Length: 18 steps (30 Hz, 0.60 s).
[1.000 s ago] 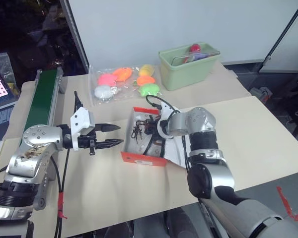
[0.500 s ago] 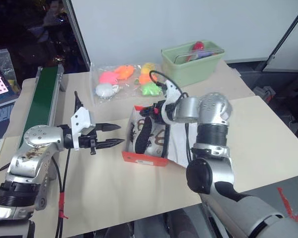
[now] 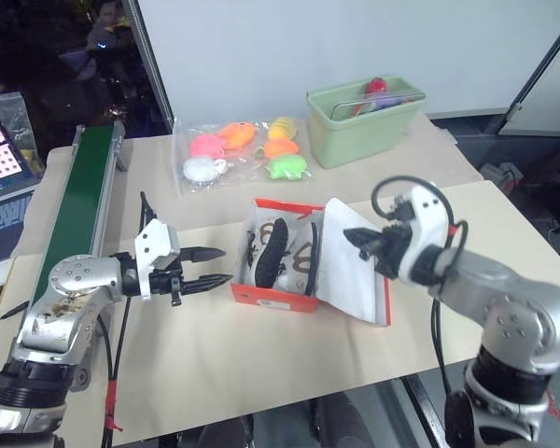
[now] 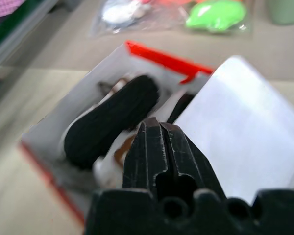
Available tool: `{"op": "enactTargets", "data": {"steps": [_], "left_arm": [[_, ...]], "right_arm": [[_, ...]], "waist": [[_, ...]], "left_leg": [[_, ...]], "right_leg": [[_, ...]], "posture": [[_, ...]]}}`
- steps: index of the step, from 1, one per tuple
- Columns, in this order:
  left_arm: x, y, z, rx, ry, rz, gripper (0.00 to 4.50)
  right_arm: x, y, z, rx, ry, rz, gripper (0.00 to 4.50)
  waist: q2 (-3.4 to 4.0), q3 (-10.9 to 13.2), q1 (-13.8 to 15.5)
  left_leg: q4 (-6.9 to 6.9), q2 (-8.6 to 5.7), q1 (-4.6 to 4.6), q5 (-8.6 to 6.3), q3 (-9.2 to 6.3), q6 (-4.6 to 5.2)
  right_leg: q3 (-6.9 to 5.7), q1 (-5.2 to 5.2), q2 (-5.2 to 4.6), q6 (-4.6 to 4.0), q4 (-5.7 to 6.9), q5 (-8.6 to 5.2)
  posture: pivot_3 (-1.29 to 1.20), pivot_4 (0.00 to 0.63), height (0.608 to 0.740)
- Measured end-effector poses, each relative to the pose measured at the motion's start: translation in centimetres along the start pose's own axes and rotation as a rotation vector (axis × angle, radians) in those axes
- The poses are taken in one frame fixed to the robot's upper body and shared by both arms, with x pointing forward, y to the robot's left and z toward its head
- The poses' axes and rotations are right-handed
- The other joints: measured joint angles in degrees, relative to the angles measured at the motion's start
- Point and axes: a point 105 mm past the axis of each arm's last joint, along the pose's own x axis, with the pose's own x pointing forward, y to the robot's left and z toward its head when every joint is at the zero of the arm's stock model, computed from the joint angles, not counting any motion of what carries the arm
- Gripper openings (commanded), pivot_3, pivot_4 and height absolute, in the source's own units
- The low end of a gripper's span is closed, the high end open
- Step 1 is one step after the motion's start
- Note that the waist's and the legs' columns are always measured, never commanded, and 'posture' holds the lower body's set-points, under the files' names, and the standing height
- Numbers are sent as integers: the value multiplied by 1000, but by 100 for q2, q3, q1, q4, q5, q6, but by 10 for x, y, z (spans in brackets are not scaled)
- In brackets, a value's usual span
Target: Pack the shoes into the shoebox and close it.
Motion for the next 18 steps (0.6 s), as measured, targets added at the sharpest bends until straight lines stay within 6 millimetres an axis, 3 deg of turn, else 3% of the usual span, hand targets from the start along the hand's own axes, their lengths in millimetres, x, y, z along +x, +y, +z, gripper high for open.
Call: {"op": "enactTargets", "data": {"steps": [5,10,12,15,18], "left_arm": [[2,-4,0,3,-2,-10,2398],[2,-3,4,13,-6,-12,2398],[2,-3,4,16,-7,-16,2398],[3,0,10,33,-14,-21,2398],[3,2,11,36,-15,-24,2398]], "right_arm": [[-19,25,-40,51,95,111,17],[-22,48,-83,79,262,200,17],[-20,46,-94,81,303,184,17],[-15,32,-127,48,445,110,17],[-9,19,-136,42,451,36,17]], "waist": [[0,0,77],[-1,0,132],[-1,0,133],[-2,0,143],[-2,0,132]], "left_leg": [[1,2,45,-2,0,4],[1,1,77,-6,3,10],[2,1,79,-6,6,9],[3,-1,79,-6,18,9],[2,0,78,-7,17,9]], "right_leg": [[-15,67,0,0,-35,1],[-15,100,-1,41,-43,-25],[-15,102,0,41,-43,-26],[-16,104,-1,41,-44,-26],[-14,100,-1,31,-43,-20]], "posture": [[0,150,740],[0,150,740],[0,150,740],[0,150,740],[0,150,740]]}}
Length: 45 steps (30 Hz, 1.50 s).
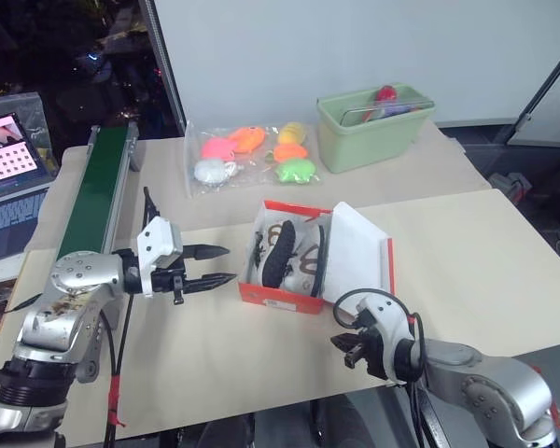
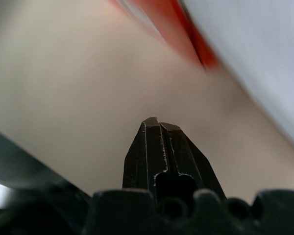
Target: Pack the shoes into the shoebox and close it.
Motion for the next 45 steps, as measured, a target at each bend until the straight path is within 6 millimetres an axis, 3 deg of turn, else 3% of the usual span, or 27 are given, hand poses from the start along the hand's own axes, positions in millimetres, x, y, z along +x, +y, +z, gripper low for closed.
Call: {"op": "enactTargets", "data": {"steps": [5,12,17,20,27,32,39,42,45], "left_arm": [[-1,1,-2,-8,3,3,2398],[0,5,2,2,-2,9,2398],[0,7,1,0,-2,12,2398],[1,7,0,-6,-1,9,2398],[3,7,2,-2,-6,3,2398],[3,7,2,0,-6,3,2398],[3,8,2,0,-6,9,2398],[3,8,2,-1,-4,15,2398],[2,10,2,-5,1,23,2398]], "right_arm": [[6,-25,3,8,-46,-150,17],[19,-53,8,164,-159,-361,17],[13,-82,10,282,-256,-545,17],[10,-90,10,342,-322,-603,17],[12,-86,29,586,-590,-533,17],[-12,-102,50,765,-841,-429,17],[-33,-87,81,850,-1070,-166,17],[-30,-73,95,828,-1082,-67,17],[-20,-32,119,644,-987,105,17]], "waist": [[-1,0,24],[-2,-1,21],[-2,-1,19],[-1,-1,10],[2,0,-11],[4,1,3],[7,2,-35],[7,2,-36],[8,3,-43]], "left_leg": [[0,-2,-1,0,-2,0],[0,-2,-1,0,-13,0],[-3,-3,-1,0,-15,0],[-4,-3,-1,0,-16,0],[-4,1,3,0,-20,0],[-9,0,3,0,-25,0],[-12,3,6,0,-22,0],[-12,3,7,0,-21,0],[-12,3,6,0,-21,0]], "right_leg": [[-1,1,0,-2,-1,1],[1,-1,-1,-26,1,16],[1,-4,-1,-26,1,16],[2,-5,-1,-27,2,17],[7,-6,1,-29,3,18],[4,-6,0,-29,3,18],[8,-7,2,-29,6,18],[8,-8,3,-29,7,18],[9,-11,4,-29,7,18]], "posture": [[0,150,740],[0,150,740],[0,150,740],[0,150,740],[0,150,740],[0,150,740],[0,150,740],[0,150,740],[0,150,740]]}}
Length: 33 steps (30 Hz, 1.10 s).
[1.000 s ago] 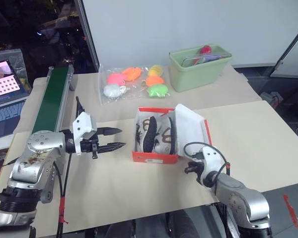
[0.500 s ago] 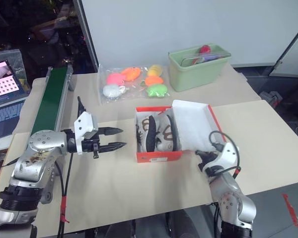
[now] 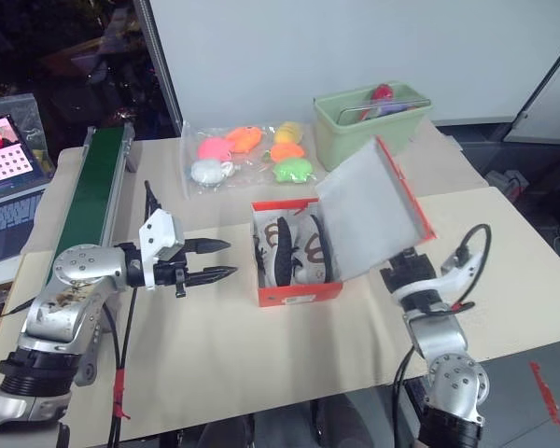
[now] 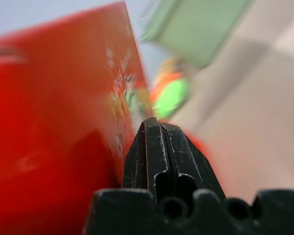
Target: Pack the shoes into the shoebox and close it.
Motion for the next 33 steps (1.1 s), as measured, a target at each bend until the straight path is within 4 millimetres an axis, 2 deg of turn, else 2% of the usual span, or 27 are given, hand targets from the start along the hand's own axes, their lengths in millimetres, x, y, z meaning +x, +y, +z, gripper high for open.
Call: {"op": "enactTargets", "data": {"steps": [1,4,8,12,14,17,23,26,33], "left_arm": [[-1,1,-1,-5,5,4,2398],[-3,2,-1,-7,15,14,2398],[-11,4,-2,-7,38,31,2398],[-11,2,0,0,36,26,2398],[-11,2,0,-1,36,28,2398],[-11,2,1,1,36,27,2398],[-11,2,1,1,36,28,2398],[-10,1,2,6,33,27,2398],[-11,0,-1,-15,43,41,2398]], "right_arm": [[4,14,-8,-73,83,64,17],[6,39,-26,-201,219,187,17],[9,50,-49,-375,400,267,17],[17,60,-53,-546,475,328,17],[24,62,-58,-549,479,329,17],[33,53,-70,-541,520,290,17],[45,21,-100,-601,648,174,17],[53,20,-103,-600,674,142,17],[51,18,-104,-611,685,143,17]], "waist": [[0,0,-2],[-1,0,33],[-1,0,40],[-2,0,43],[-3,-1,36],[-3,-1,30],[-3,-1,39],[-19,-12,17],[-20,-13,27]], "left_leg": [[0,-3,-1,0,1,0],[0,-2,-2,0,-1,0],[4,-5,-4,0,0,0],[3,-5,-4,0,3,0],[3,-3,-5,0,2,0],[3,-4,-5,0,0,0],[3,-5,-6,0,1,0],[3,-1,3,0,-2,0],[3,-2,35,0,-2,1]], "right_leg": [[1,0,-1,0,-1,0],[-5,1,0,1,-4,-1],[-4,4,-3,1,-6,-1],[-8,3,-3,1,-6,-1],[-9,3,-2,1,-6,-1],[-5,2,-2,0,-5,0],[-6,0,-3,-1,-4,1],[-5,6,-2,-6,-2,4],[-6,39,-1,-3,-6,2]], "posture": [[0,150,740],[0,150,740],[0,150,740],[0,150,740],[0,150,740],[0,150,740],[0,150,740],[0,150,740],[0,150,740]]}}
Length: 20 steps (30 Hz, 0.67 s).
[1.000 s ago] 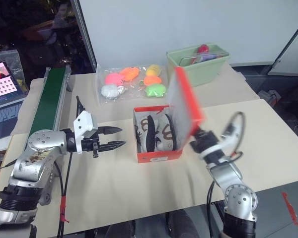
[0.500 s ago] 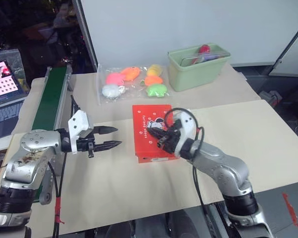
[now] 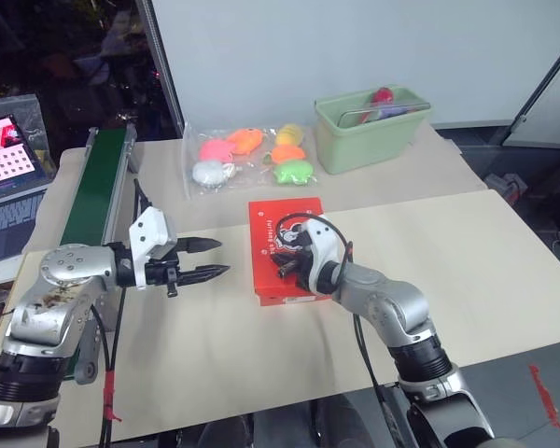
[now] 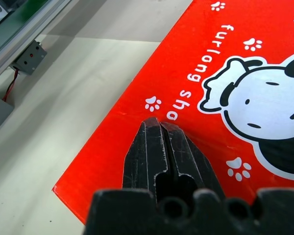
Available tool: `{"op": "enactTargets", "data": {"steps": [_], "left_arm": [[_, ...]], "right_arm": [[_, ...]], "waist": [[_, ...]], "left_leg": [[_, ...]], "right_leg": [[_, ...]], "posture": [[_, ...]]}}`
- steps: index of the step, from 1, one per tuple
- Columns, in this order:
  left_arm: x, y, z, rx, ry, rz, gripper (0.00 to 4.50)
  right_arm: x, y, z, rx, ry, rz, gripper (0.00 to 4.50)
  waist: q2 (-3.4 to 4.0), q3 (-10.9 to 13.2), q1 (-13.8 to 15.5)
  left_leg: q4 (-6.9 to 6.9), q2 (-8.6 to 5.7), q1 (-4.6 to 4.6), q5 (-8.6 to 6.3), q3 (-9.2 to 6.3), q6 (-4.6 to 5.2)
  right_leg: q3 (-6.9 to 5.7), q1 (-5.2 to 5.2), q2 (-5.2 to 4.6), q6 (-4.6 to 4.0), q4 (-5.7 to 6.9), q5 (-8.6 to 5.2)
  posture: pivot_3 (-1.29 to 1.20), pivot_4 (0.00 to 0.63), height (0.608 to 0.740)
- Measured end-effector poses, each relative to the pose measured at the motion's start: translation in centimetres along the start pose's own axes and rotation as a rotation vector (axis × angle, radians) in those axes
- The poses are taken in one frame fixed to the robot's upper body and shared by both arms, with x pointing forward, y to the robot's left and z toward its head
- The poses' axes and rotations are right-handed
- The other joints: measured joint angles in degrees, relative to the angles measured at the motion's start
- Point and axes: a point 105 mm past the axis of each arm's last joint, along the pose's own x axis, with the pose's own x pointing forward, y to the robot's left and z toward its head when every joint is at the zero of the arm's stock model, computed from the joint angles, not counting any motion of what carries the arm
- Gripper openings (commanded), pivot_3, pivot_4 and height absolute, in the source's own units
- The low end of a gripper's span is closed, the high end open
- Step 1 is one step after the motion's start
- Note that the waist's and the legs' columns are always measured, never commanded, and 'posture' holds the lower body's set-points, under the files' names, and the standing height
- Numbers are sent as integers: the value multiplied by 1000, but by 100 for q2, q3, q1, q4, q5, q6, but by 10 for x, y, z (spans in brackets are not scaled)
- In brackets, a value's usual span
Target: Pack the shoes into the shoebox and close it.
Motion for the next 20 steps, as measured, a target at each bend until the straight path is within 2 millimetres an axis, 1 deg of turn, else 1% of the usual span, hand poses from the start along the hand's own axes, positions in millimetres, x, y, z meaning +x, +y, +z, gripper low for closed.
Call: {"op": "enactTargets", "data": {"steps": [2,5,6,8,9,11,12,13,14,15,16,18,20], "left_arm": [[0,0,-1,-5,-1,13,2398],[0,5,3,-18,-31,70,2398],[1,8,4,-36,-56,105,2398],[3,13,4,-72,-82,169,2398],[3,16,5,-87,-103,210,2398],[5,25,6,-138,-158,333,2398],[6,31,6,-164,-184,409,2398],[6,34,5,-177,-188,444,2398],[3,39,3,-205,-198,511,2398],[0,45,0,-230,-204,577,2398],[-4,50,-2,-251,-217,638,2398],[-11,58,-8,-294,-233,755,2398],[-17,64,-16,-354,-254,876,2398]], "right_arm": [[-1,1,0,-4,4,5,17],[-5,0,3,2,8,3,17],[-9,-2,5,20,2,1,17],[-18,-10,16,59,-43,-10,17],[-24,-13,25,87,-84,-7,17],[-51,-28,61,169,-259,-14,17],[-75,-42,88,180,-382,-50,17],[-88,-50,100,169,-437,-78,17],[-107,-61,110,145,-490,-136,17],[-120,-73,109,123,-499,-201,17],[-129,-85,100,99,-470,-277,17],[-139,-112,69,88,-361,-426,17],[-149,-130,43,8,-244,-553,17]], "waist": [[0,0,5],[1,1,12],[2,2,25],[1,2,33],[2,2,38],[3,4,59],[3,4,75],[1,3,88],[1,2,100],[-1,1,114],[-1,1,122],[-1,1,130],[4,1,119]], "left_leg": [[0,0,-1,0,-2,0],[0,-1,-3,-1,-4,0],[0,-2,-8,-1,-5,0],[1,-3,-22,0,-7,-1],[2,-6,-32,0,-7,-1],[3,-8,-46,0,-9,-2],[3,-9,-47,0,-9,-2],[1,-8,-47,0,-9,-2],[-2,-8,-46,-1,-10,-1],[-4,-6,-45,-1,-8,0],[-6,-6,-44,-1,-1,0],[-5,-7,-45,-1,23,-1],[-4,-8,-42,-1,43,-1]], "right_leg": [[-1,-1,0,1,0,0],[-1,-2,-1,1,-1,0],[-1,-5,-2,1,-2,0],[-2,-18,-2,1,0,0],[-1,-29,-8,1,1,1],[-2,-40,-10,1,1,2],[-2,-40,-11,2,0,3],[-3,-40,-11,2,0,3],[-6,-39,-10,2,-1,3],[-8,-38,-8,2,-5,3],[-7,-37,-8,2,-6,2],[-4,-38,-8,1,-4,2],[7,-38,-10,2,-1,2]], "posture": [[0,150,740],[0,150,740],[0,150,740],[0,150,740],[0,150,740],[0,150,740],[0,150,740],[0,150,740],[0,150,740],[0,150,740],[0,150,740],[0,150,740],[0,150,740]]}}
